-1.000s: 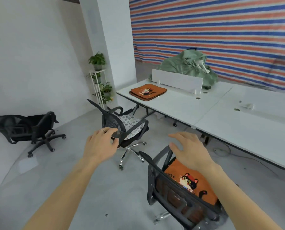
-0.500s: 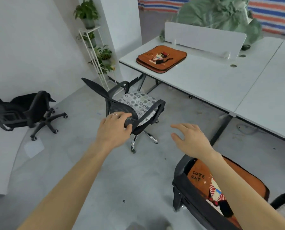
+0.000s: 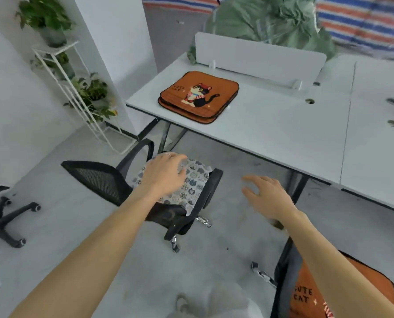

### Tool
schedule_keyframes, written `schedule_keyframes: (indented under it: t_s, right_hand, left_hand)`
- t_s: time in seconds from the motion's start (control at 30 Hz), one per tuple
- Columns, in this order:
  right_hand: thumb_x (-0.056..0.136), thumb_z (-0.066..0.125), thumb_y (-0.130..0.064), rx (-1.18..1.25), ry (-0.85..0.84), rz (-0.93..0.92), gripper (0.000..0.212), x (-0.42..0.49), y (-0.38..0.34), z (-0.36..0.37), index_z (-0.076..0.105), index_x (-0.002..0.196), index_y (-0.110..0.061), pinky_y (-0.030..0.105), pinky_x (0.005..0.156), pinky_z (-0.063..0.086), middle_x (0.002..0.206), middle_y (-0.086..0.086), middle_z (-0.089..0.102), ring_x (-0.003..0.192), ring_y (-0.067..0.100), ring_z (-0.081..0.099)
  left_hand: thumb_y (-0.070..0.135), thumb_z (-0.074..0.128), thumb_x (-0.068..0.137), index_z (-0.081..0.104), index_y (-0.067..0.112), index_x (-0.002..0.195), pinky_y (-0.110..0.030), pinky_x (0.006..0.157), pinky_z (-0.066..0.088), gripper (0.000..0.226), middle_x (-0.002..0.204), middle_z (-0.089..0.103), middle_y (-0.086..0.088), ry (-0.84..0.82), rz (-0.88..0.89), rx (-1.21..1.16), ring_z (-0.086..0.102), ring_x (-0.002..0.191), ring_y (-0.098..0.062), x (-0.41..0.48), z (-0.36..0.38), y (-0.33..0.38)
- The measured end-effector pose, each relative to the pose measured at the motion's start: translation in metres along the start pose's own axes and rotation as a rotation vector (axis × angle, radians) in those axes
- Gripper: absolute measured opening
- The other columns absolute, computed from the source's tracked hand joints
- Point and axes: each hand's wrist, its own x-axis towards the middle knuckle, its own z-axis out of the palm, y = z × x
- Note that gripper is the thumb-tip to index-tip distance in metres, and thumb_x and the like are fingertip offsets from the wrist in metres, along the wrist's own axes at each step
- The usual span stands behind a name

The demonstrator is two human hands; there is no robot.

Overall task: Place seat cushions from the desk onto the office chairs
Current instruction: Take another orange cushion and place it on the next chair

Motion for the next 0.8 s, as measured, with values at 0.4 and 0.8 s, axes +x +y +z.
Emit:
schedule_keyframes:
  t_s: [0.4,0.8]
  right_hand:
    - [0.097,0.047,-0.049,0.135,0.000,0.075,0.048,0.280,-0.023,-0.043,0.046,0.143,-0.035,0.040,0.103,0.042,0.140,-0.002,0.054,0.128,0.024,0.049]
    - [0.098,0.053,-0.038,0.356,-0.158,0.206,0.042,0.590,-0.021,-0.062,0.050,0.132,-0.015,0.031,0.080,0.044,0.114,-0.001,0.064,0.104,0.023,0.059]
  left_hand:
    - [0.042,0.050,0.096,0.047,0.028,0.145,-0.042,0.104,0.045,0.051,0.147,0.049,0.000,-0.080,-0.049,-0.052,0.046,0.133,-0.022,0.246,0.027,-0.071]
    - [0.046,0.041,0.100,0.026,0.022,0.155,-0.049,0.117,0.024,0.061,0.163,0.021,-0.011,-0.316,-0.347,-0.030,0.015,0.150,-0.028,0.462,0.137,-0.066]
